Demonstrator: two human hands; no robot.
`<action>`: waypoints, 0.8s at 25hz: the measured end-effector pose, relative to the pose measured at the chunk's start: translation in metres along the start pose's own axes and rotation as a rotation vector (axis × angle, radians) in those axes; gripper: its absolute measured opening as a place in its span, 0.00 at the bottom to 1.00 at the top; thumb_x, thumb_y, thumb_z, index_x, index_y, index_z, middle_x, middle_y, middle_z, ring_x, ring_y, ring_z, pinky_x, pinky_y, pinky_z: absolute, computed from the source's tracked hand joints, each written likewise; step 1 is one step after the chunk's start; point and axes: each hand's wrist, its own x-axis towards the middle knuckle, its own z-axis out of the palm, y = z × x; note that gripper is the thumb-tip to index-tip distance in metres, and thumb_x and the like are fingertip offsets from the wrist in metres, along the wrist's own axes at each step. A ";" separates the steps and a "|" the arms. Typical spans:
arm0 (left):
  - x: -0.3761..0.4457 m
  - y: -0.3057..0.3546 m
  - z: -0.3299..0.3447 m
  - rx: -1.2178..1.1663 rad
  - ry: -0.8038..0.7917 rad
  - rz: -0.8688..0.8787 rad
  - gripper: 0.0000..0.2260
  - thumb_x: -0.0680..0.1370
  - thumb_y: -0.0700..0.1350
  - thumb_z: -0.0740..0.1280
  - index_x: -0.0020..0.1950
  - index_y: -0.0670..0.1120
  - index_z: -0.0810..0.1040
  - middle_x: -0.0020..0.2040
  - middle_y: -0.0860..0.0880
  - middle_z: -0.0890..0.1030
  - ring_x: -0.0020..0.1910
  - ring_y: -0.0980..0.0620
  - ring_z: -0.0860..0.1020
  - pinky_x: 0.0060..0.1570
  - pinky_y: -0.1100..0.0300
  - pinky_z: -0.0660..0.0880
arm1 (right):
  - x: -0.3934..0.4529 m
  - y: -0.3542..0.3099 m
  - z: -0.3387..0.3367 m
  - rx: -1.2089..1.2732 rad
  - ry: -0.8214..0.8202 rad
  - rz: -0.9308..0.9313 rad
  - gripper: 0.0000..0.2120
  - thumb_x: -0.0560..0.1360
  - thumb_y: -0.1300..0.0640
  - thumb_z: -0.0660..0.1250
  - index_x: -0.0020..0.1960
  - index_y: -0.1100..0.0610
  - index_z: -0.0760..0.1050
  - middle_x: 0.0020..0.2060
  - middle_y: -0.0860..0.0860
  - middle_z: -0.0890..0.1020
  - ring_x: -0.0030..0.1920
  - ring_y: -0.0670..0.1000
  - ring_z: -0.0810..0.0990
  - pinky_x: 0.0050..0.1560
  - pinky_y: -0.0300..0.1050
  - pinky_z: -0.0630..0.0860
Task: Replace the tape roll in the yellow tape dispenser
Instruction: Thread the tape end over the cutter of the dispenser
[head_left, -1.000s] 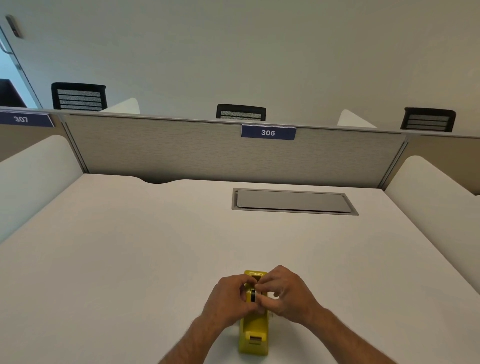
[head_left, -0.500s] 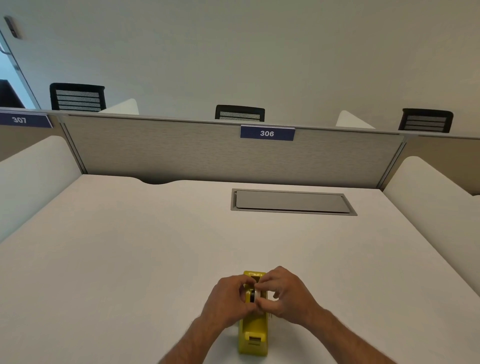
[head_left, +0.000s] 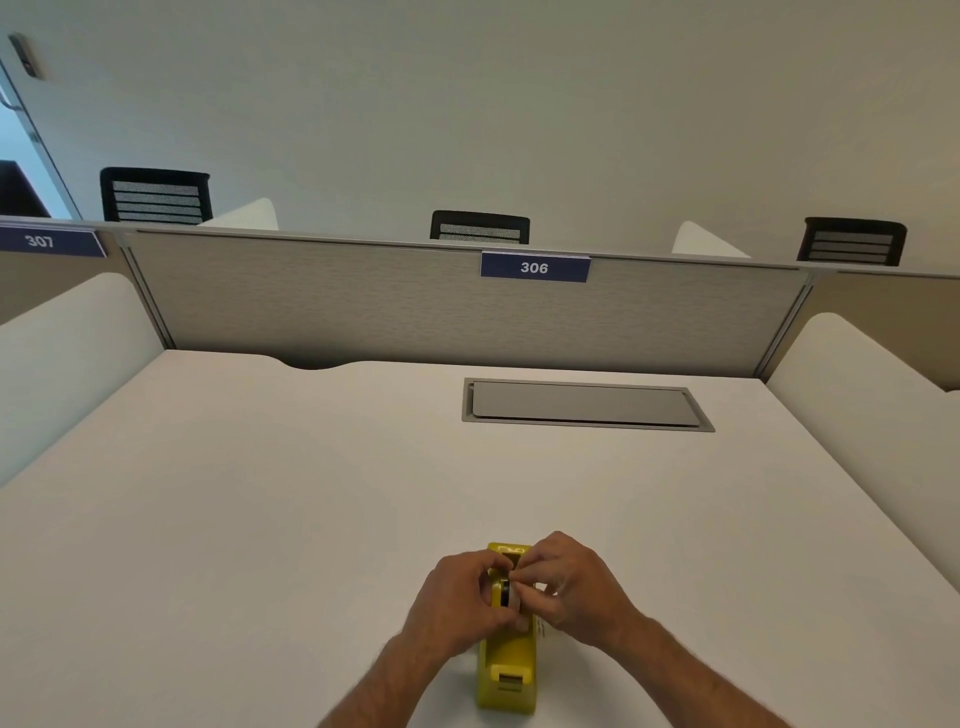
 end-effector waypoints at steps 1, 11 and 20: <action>0.000 0.000 0.000 -0.002 -0.001 0.000 0.30 0.61 0.62 0.77 0.61 0.58 0.78 0.47 0.59 0.79 0.44 0.59 0.77 0.45 0.67 0.73 | 0.000 0.000 0.000 0.000 0.000 0.002 0.11 0.73 0.46 0.69 0.49 0.49 0.86 0.44 0.44 0.86 0.47 0.43 0.77 0.41 0.40 0.79; 0.000 0.000 0.000 -0.015 0.010 0.024 0.27 0.63 0.60 0.77 0.60 0.57 0.78 0.45 0.60 0.78 0.42 0.59 0.75 0.45 0.67 0.73 | 0.000 0.001 0.002 0.041 0.002 0.048 0.10 0.72 0.47 0.71 0.50 0.48 0.86 0.45 0.43 0.85 0.48 0.42 0.76 0.41 0.40 0.79; 0.001 -0.001 0.000 -0.001 0.009 0.028 0.29 0.60 0.64 0.76 0.59 0.58 0.78 0.44 0.60 0.79 0.42 0.59 0.76 0.46 0.65 0.76 | -0.003 0.000 0.002 0.058 0.025 0.026 0.07 0.72 0.51 0.72 0.48 0.48 0.86 0.44 0.44 0.85 0.47 0.43 0.77 0.42 0.44 0.80</action>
